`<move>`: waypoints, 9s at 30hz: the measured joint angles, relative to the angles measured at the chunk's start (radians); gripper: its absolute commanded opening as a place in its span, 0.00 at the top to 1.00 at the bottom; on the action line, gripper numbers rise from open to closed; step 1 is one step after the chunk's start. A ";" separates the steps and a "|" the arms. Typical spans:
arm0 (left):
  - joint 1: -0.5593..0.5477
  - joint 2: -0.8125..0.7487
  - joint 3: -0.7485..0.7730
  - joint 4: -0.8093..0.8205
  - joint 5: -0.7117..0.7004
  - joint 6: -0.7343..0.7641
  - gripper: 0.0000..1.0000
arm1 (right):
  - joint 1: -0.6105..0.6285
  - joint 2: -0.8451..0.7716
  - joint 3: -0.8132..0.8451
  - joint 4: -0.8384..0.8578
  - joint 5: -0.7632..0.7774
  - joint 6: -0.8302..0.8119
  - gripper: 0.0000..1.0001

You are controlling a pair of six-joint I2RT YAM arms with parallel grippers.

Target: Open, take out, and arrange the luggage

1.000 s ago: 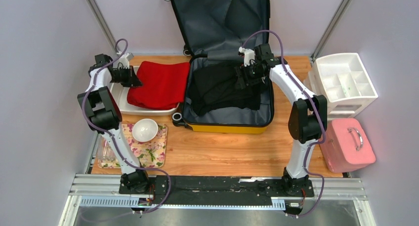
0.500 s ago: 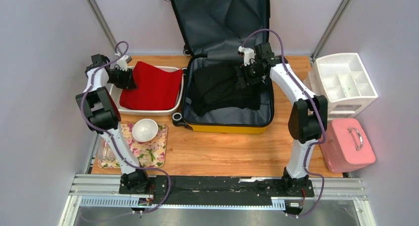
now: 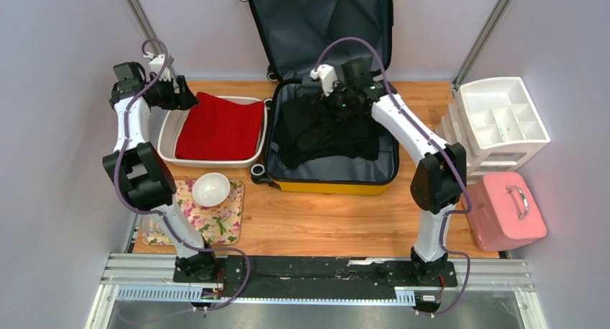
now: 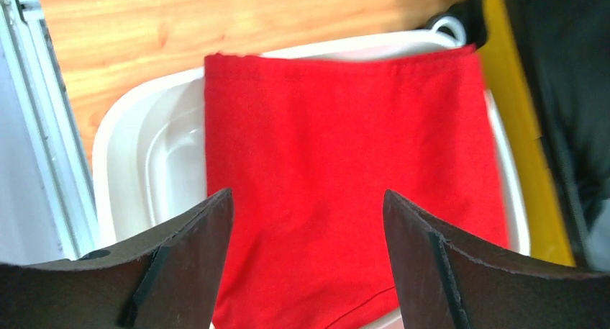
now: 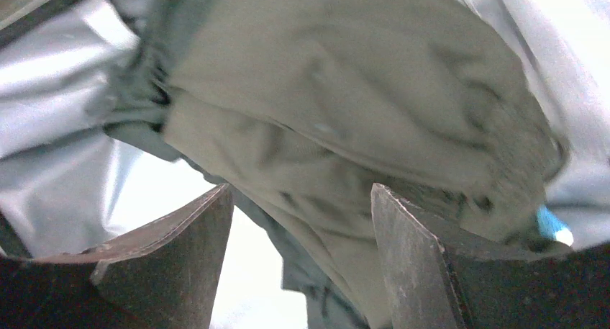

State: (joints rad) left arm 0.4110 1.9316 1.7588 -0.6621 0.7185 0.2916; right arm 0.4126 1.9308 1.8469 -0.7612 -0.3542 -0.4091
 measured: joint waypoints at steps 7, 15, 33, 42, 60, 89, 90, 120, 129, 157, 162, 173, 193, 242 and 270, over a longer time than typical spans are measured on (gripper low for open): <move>-0.069 -0.225 -0.276 0.211 0.024 -0.191 0.16 | 0.209 0.007 -0.014 0.083 0.102 -0.069 0.22; -0.167 -0.245 -0.430 0.280 0.040 -0.290 0.16 | 0.289 0.163 0.032 0.131 0.220 -0.117 0.23; -0.380 -0.251 -0.536 0.508 -0.017 -0.566 0.15 | 0.244 0.182 0.008 0.132 0.249 -0.126 1.00; -0.509 -0.238 -0.593 0.761 -0.125 -0.983 0.15 | 0.120 0.101 0.016 0.095 0.051 -0.029 1.00; -0.693 -0.064 -0.586 0.993 -0.234 -1.458 0.14 | 0.090 0.036 -0.051 0.130 -0.054 0.073 1.00; -0.757 0.004 -0.445 0.831 -0.162 -1.329 1.00 | 0.073 -0.072 -0.121 0.037 -0.204 0.076 0.34; -0.746 -0.002 -0.429 0.763 -0.154 -1.284 1.00 | 0.067 -0.085 -0.116 0.021 -0.216 0.080 0.31; -0.117 -0.035 0.036 -0.348 0.002 -0.142 1.00 | -0.078 0.012 -0.086 -0.011 -0.118 0.151 0.27; -0.021 0.125 0.133 -0.390 0.015 0.035 1.00 | -0.092 0.023 -0.081 -0.032 -0.110 0.158 0.28; 0.067 0.163 0.211 -0.314 0.001 0.109 0.18 | -0.092 0.008 -0.076 -0.085 -0.097 0.147 0.28; -0.005 0.037 0.154 -0.191 0.132 0.205 0.23 | -0.092 0.007 -0.076 -0.096 -0.097 0.147 0.28; -0.393 0.119 0.154 -0.032 0.324 0.497 0.20 | -0.092 -0.033 -0.076 -0.098 -0.095 0.133 0.28; -0.454 0.283 0.162 -0.055 0.203 0.792 0.57 | -0.092 -0.051 -0.082 -0.103 -0.073 0.120 0.28; -0.347 -0.273 -0.425 0.328 0.105 -0.016 0.43 | -0.066 0.024 -0.006 -0.105 -0.034 0.112 0.33; -0.356 -0.331 -0.595 0.544 0.071 -0.434 0.43 | 0.093 0.138 -0.126 -0.177 -0.172 0.099 0.68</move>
State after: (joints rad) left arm 0.0547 1.6005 1.1637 -0.1184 0.7895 -0.1425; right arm 0.5053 2.0689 1.7210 -0.9382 -0.5259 -0.3099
